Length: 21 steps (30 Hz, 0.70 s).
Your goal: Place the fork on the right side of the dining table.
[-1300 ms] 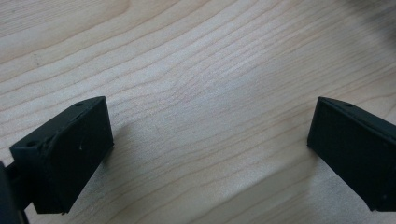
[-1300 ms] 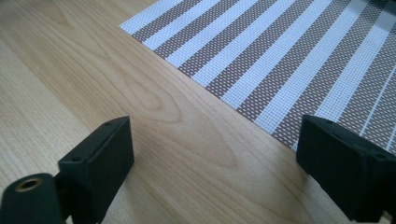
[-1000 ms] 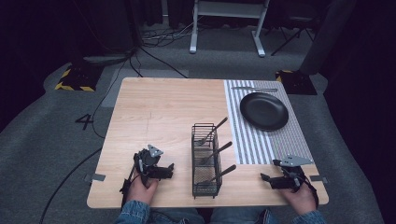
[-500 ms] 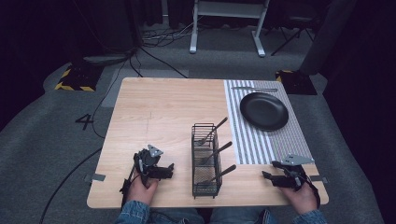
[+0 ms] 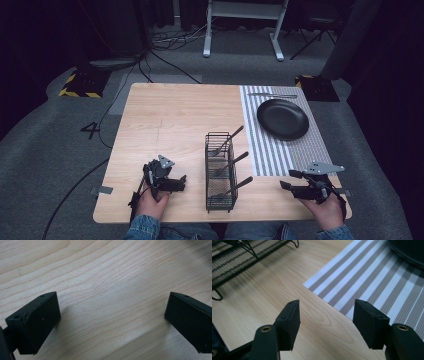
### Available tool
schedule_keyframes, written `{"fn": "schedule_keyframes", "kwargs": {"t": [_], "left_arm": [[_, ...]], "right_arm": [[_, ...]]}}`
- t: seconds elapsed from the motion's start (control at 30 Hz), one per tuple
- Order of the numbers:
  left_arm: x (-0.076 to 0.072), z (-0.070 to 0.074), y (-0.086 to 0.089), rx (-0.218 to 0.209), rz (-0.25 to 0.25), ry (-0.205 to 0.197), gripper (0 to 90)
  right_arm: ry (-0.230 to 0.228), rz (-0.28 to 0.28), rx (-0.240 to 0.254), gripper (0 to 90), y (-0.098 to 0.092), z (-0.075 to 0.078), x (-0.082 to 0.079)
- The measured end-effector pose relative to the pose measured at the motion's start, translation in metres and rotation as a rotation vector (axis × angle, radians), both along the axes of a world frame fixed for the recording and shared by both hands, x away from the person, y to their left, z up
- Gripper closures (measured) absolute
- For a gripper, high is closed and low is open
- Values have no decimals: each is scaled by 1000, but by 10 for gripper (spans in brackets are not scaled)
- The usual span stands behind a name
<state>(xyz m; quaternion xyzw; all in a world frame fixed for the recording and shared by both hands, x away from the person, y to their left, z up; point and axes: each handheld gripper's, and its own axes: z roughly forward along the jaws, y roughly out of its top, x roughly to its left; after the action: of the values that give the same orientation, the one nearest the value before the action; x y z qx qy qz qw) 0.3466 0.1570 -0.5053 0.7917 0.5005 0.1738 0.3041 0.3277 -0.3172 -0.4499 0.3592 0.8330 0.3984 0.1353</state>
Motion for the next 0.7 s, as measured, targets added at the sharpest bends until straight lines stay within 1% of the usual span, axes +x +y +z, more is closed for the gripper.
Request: {"fn": "schedule_keyframes", "kwargs": {"t": [0.03,0.13,0.23,0.27,0.3,0.33,0.43,0.57,0.7], "left_arm": [[0,0,0,2,1,-1,2],[-1,0,0,3,-1,-1,2],[-2,0,0,2,-1,-1,2],[-2,0,0,2,-1,-1,2],[-2,0,0,3,-1,0,2],[-2,0,0,2,-1,-1,2],[-2,0,0,3,-1,-1,2],[-2,0,0,3,-1,0,2],[-2,0,0,3,-1,0,2]], "right_arm": [[-11,10,6,384,3,7,-2],[-21,24,23,384,8,16,-4],[-26,29,38,387,13,26,-5],[-26,29,38,387,13,26,-5],[-29,30,49,390,15,32,-6],[-29,27,52,395,17,35,-6],[-21,26,57,407,20,42,-8],[-26,33,61,410,24,48,-10],[-34,59,63,410,32,58,-14]]}}
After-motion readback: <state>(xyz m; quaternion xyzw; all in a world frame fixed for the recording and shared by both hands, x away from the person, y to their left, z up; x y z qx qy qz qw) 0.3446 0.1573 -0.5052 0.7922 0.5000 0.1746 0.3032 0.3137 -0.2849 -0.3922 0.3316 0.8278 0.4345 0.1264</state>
